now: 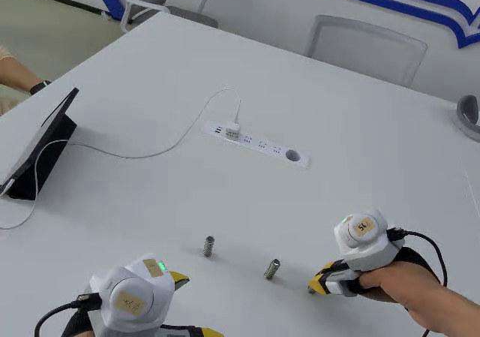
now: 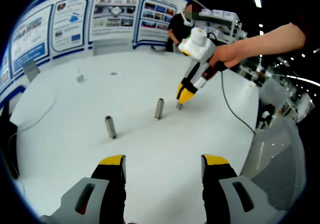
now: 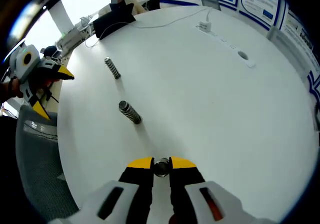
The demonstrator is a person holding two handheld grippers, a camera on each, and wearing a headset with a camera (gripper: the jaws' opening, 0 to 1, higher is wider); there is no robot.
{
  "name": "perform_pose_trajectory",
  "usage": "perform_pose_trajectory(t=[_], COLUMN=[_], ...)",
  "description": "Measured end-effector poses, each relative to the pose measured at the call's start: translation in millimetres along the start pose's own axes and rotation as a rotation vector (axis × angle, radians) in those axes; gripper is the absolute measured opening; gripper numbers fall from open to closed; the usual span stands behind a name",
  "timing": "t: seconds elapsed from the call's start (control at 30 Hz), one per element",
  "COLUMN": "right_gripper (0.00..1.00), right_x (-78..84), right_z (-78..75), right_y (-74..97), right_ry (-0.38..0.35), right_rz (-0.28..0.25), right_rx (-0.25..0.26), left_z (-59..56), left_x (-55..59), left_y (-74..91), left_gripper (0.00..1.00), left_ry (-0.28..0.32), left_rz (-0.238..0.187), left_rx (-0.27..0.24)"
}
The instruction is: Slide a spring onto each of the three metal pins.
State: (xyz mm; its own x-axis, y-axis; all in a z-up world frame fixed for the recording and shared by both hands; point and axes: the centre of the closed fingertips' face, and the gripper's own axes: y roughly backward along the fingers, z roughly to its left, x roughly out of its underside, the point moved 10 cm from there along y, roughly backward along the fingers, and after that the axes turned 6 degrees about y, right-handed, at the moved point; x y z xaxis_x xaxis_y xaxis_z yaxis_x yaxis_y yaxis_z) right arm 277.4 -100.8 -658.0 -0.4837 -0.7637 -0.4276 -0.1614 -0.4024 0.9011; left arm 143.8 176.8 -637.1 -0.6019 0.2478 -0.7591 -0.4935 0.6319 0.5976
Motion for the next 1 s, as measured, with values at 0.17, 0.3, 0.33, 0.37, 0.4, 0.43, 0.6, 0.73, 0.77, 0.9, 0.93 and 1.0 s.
perform_pose_trajectory(t=[0.17, 0.3, 0.33, 0.37, 0.4, 0.43, 0.6, 0.73, 0.77, 0.9, 0.93, 1.0], right_gripper=[0.14, 0.17, 0.18, 0.18, 0.18, 0.19, 0.22, 0.24, 0.25, 0.28, 0.28, 0.3], right_x=[1.9, 2.8, 3.2, 3.4, 3.6, 4.2, 8.7, 12.5, 14.6, 21.4, 24.2, 28.4], right_z=[0.1, 0.9, 0.7, 1.1, 2.0, 3.2, 4.3, 7.6, 8.5, 10.3, 11.1, 13.4], right_y=[-4.1, -4.4, -4.4, -3.7, -2.7, -1.2, 3.5, 7.1, 8.0, 12.4, 13.7, 16.4], right_ry=[-0.001, -0.004, -0.003, -0.002, -0.002, -0.001, -0.013, -0.027, -0.026, -0.04, -0.051, -0.063], right_rz=[0.004, 0.004, 0.004, 0.002, 0.001, -0.001, -0.019, -0.036, -0.038, -0.048, -0.055, -0.072], right_rx=[-0.002, -0.001, 0.002, 0.003, 0.002, 0.0, 0.01, 0.013, 0.016, 0.034, 0.037, 0.044], left_z=[-0.8, -1.9, -2.2, -2.3, -2.3, -2.4, -2.2, -3.0, -3.3, -4.0, -4.2, -4.8], left_x=[0.3, 2.0, 2.3, 2.4, 2.5, 2.4, 1.7, 1.3, 1.5, 2.2, 2.4, 2.4], left_y=[0.2, -0.5, -0.5, -0.4, -0.2, 0.2, 1.6, 2.5, 2.8, 3.5, 3.8, 4.5], left_gripper=[0.62, 0.62, 0.62, 0.62, 0.62, 0.62, 0.62, 0.62, 0.62, 0.63, 0.63, 0.63], left_ry=[0.002, 0.002, 0.004, 0.004, 0.005, 0.007, 0.013, 0.016, 0.017, 0.019, 0.018, 0.02], left_rz=[0.0, 0.004, 0.004, 0.005, 0.005, 0.005, 0.002, 0.002, 0.004, 0.005, 0.006, 0.006], left_rx=[0.0, 0.003, 0.003, 0.003, 0.003, 0.003, -0.002, -0.005, -0.005, -0.006, -0.007, -0.01])
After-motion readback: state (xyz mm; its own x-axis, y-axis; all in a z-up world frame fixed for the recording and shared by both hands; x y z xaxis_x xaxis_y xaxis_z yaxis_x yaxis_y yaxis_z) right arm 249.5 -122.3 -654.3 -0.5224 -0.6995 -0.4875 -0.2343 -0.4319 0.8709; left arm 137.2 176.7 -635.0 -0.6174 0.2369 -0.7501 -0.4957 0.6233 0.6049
